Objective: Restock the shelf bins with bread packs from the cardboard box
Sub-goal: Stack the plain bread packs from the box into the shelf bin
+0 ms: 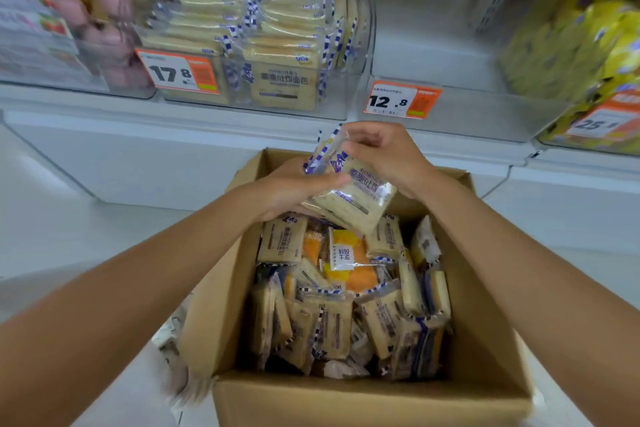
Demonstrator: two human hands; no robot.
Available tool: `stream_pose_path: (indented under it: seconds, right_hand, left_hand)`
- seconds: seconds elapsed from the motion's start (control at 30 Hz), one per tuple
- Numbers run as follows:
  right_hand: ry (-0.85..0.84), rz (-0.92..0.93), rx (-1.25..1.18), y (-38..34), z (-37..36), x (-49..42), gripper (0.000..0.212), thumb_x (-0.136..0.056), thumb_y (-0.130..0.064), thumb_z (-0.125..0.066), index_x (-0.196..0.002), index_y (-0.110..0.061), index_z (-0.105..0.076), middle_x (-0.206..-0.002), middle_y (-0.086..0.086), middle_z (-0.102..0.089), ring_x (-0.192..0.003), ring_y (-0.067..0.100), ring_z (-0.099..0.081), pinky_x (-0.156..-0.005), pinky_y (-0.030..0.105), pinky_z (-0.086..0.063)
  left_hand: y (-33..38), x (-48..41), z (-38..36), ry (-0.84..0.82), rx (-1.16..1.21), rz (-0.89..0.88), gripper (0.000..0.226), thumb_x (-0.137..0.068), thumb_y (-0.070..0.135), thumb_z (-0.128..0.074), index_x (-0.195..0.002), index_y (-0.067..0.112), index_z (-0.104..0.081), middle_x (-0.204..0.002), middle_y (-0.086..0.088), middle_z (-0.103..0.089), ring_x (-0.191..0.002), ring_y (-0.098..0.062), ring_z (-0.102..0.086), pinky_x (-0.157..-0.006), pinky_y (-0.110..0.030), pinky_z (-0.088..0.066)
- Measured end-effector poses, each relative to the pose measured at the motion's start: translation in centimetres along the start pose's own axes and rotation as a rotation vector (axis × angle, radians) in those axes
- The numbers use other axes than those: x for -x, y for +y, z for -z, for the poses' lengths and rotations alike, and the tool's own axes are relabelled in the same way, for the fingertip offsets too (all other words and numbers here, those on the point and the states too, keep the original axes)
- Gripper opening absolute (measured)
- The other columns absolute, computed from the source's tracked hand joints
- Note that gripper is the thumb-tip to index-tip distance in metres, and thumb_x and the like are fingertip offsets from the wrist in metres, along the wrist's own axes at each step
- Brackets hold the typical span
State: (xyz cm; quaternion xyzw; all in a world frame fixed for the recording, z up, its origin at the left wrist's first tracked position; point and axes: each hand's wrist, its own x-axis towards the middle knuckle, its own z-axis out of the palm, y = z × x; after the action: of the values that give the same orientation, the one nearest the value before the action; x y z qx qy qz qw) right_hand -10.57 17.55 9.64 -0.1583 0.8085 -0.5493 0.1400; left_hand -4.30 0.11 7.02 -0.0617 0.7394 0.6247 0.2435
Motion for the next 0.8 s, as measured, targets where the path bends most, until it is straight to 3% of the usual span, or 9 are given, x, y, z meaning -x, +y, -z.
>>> stream_pose_path:
  seconds: [0.07, 0.13, 0.17, 0.27, 0.37, 0.5, 0.57, 0.7, 0.8]
  right_hand:
    - [-0.101, 0.008, 0.125, -2.0, 0.3, -0.7, 0.03, -0.09, -0.018, -0.068, -0.118, -0.027, -0.062, -0.109, -0.014, -0.066, -0.102, -0.006, -0.06, -0.093, 0.02, -0.046]
    - [-0.264, -0.045, 0.293, -3.9, 0.7, -1.1, 0.05, -0.085, -0.035, -0.072, -0.132, -0.03, -0.055, -0.126, -0.012, -0.062, -0.119, 0.001, -0.055, -0.103, 0.028, -0.042]
    - [-0.321, -0.079, 0.36, -4.8, 0.7, -1.2, 0.055, -0.082, -0.04, -0.074, -0.133, -0.03, -0.054, -0.126, -0.01, -0.062, -0.118, 0.004, -0.056, -0.103, 0.03, -0.044]
    - [-0.342, -0.11, 0.417, -7.4, 0.0, -2.0, 0.042, -0.083, -0.036, -0.073, -0.121, -0.026, -0.059, -0.11, -0.006, -0.068, -0.103, 0.012, -0.064, -0.091, 0.035, -0.052]
    - [-0.225, -0.098, 0.369, -10.5, -0.5, -3.0, 0.04, -0.081, -0.033, -0.073, -0.116, -0.02, -0.062, -0.107, 0.003, -0.07, -0.099, 0.019, -0.068, -0.088, 0.038, -0.052]
    - [0.017, -0.149, 0.336, -13.9, 1.1, -5.0, 0.02, -0.085, -0.027, -0.072, -0.101, -0.015, -0.069, -0.095, 0.001, -0.073, -0.077, 0.012, -0.067, -0.071, 0.025, -0.049]
    - [0.168, -0.202, 0.355, -14.8, 2.1, -6.4, 0.017, -0.085, -0.028, -0.071, -0.098, -0.017, -0.07, -0.091, -0.002, -0.072, -0.076, 0.012, -0.066, -0.065, 0.019, -0.05]
    - [0.413, -0.3, 0.369, -15.2, 3.5, -9.8, 0.022, -0.081, -0.023, -0.074, -0.094, -0.005, -0.072, -0.097, 0.016, -0.073, -0.084, 0.028, -0.07, -0.082, 0.04, -0.054]
    - [0.481, -0.322, 0.549, -15.0, 2.9, -11.7, 0.034, -0.081, -0.026, -0.073, -0.09, 0.007, -0.069, -0.088, 0.02, -0.071, -0.077, 0.03, -0.066, -0.069, 0.032, -0.046]
  left_hand:
    - [0.8, 0.2, 1.4, -0.001, 0.007, -0.03, 0.044, -0.083, 0.045, -0.073, -0.119, 0.023, -0.064, -0.112, -0.001, -0.073, -0.106, -0.018, -0.068, -0.086, -0.032, -0.057]
    - [1.5, 0.7, 3.6, -0.013, 0.055, -0.065, 0.037, -0.087, 0.037, -0.071, -0.121, 0.025, -0.063, -0.114, 0.001, -0.072, -0.108, -0.018, -0.068, -0.092, -0.036, -0.055]
    - [2.0, 1.0, 4.6, -0.046, 0.083, -0.082, 0.037, -0.088, 0.036, -0.069, -0.123, 0.026, -0.062, -0.115, 0.002, -0.072, -0.109, -0.017, -0.067, -0.093, -0.036, -0.054]
    - [4.0, 1.4, 7.1, -0.131, 0.062, -0.13, 0.048, -0.08, 0.041, -0.071, -0.124, 0.024, -0.062, -0.115, 0.002, -0.072, -0.108, -0.016, -0.068, -0.095, -0.037, -0.053]
    - [7.1, 1.1, 9.2, 0.008, -0.068, -0.252, 0.039, -0.08, 0.045, -0.074, -0.114, 0.028, -0.065, -0.114, 0.005, -0.071, -0.105, -0.014, -0.068, -0.092, -0.036, -0.056]
    - [10.6, -1.5, 13.1, 0.37, -0.128, -0.537, 0.041, -0.091, 0.051, -0.058, -0.109, 0.016, -0.067, -0.106, 0.003, -0.068, -0.091, -0.014, -0.066, -0.077, -0.025, -0.055]
    - [11.6, -3.5, 15.5, 0.478, -0.427, -0.606, 0.03, -0.098, 0.045, -0.049, -0.107, 0.022, -0.064, -0.109, 0.002, -0.066, -0.099, -0.017, -0.062, -0.085, -0.033, -0.051]
    - [12.7, -7.4, 17.3, 0.366, -0.951, -0.524, 0.05, -0.098, 0.054, -0.044, -0.14, 0.028, -0.05, -0.15, -0.002, -0.045, -0.135, -0.026, -0.042, -0.111, -0.043, -0.035]
    - [12.4, -9.4, 17.0, 0.239, -1.22, -0.439, 0.071, -0.091, 0.071, -0.034, -0.153, 0.039, -0.021, -0.165, 0.001, -0.009, -0.152, -0.022, -0.005, -0.121, -0.051, -0.006]
